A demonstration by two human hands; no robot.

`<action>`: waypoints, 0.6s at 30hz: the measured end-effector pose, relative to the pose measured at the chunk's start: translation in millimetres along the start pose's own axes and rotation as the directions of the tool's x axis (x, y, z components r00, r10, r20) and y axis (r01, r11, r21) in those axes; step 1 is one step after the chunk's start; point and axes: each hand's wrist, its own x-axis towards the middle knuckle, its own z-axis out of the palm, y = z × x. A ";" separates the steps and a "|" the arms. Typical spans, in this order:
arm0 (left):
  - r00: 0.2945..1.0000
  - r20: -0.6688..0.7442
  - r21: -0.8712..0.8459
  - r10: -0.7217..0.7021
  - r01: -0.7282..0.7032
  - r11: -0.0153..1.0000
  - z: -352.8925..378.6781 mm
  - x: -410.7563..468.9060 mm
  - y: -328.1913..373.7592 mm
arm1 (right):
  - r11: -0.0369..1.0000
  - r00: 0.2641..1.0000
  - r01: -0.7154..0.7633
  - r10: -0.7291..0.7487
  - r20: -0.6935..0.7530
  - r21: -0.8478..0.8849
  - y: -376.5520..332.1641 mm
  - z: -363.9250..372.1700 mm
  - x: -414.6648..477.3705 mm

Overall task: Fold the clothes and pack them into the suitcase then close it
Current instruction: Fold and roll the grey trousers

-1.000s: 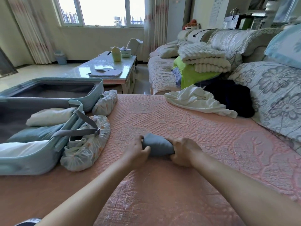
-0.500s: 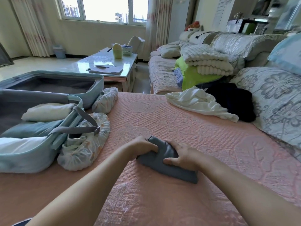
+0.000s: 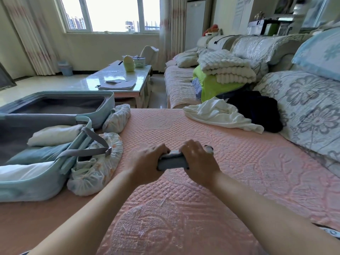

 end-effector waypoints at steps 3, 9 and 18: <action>0.977 0.200 0.083 0.068 -0.086 0.993 19.8 -16.7 1.0 | 0.990 0.975 0.136 -0.138 0.171 0.021 -6.4 17.9 -13.5; 0.966 0.254 -0.002 0.057 -0.059 0.998 34.1 -28.3 -7.0 | 0.989 0.902 -0.058 -0.006 0.433 0.135 6.5 10.9 -17.7; 0.942 0.336 -0.019 -0.015 0.022 1.000 4.7 -16.7 -18.7 | 0.983 0.877 -0.079 -0.012 0.481 0.169 1.1 0.3 3.8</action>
